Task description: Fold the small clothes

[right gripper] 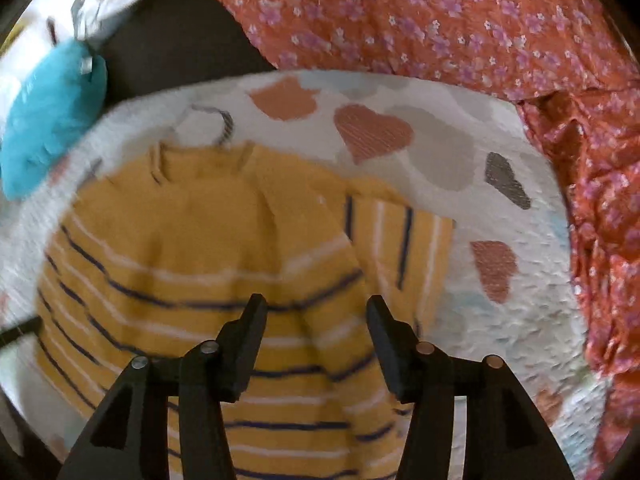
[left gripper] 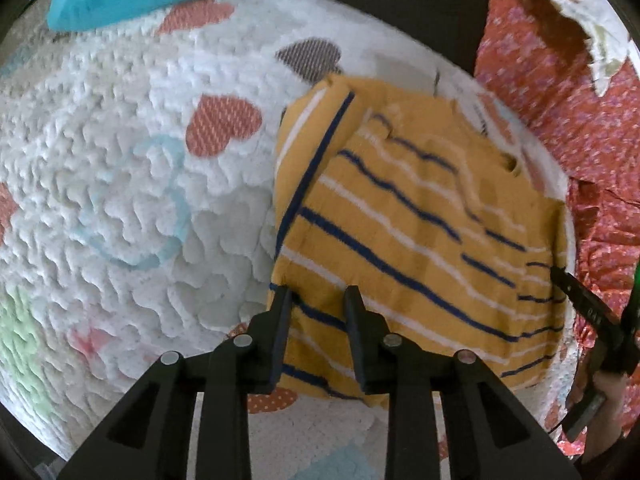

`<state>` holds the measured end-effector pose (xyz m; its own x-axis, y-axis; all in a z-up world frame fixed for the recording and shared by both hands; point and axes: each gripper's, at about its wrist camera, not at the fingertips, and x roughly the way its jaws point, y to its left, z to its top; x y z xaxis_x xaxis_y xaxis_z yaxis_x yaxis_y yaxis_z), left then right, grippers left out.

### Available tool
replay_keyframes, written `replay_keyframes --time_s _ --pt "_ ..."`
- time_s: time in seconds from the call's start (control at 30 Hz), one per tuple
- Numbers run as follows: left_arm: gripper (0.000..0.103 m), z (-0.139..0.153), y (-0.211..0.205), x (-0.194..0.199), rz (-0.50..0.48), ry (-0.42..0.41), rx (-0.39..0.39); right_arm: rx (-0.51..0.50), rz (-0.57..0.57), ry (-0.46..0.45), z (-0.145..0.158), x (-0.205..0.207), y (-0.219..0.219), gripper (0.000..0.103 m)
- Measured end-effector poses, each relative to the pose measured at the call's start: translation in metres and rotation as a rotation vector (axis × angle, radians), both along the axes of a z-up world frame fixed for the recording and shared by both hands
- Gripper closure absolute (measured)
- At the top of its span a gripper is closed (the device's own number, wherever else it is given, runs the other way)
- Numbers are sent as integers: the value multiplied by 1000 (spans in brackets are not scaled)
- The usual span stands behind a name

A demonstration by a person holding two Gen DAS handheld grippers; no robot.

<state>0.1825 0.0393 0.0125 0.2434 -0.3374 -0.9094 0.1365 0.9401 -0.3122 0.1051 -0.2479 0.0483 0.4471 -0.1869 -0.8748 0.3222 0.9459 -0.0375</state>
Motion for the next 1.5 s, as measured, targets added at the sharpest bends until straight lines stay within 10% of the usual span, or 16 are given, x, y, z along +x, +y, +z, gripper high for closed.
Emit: replay_keyframes --time_s 0.03,0.07,0.3,0.4,0.57,0.9,1.2,1.33,1.43,1.5 --pt "77 -2 -1 -1 0 0 8 -13 17 13 -6 0 3 56" --pt "77 -3 -3 -2 -5 -7 20 -13 34 36 -13 2 3 97" --pt "77 -4 -8 -5 -24 -20 56 95 -203 -57 -8 12 -64 96" --pt "77 -4 -13 -6 -34 -29 73 164 -275 1 -29 21 -84 90" --pt "76 -5 -10 -3 -23 -10 42 242 -400 -66 -29 -10 -101 45" --pt "72 8 43 -5 87 -1 -56 358 -431 -193 -4 -118 -74 32" --pt "49 -21 77 -20 114 108 -250 618 -421 -219 -60 -153 -38 30" --pt "22 -19 54 -21 60 63 -285 666 -433 -284 -67 -151 -29 23" --pt "22 -25 26 -15 17 119 -375 703 -444 -309 -68 -137 -30 23" --pt "45 -25 8 -13 -4 86 -255 710 -452 -317 -68 -124 -31 30"
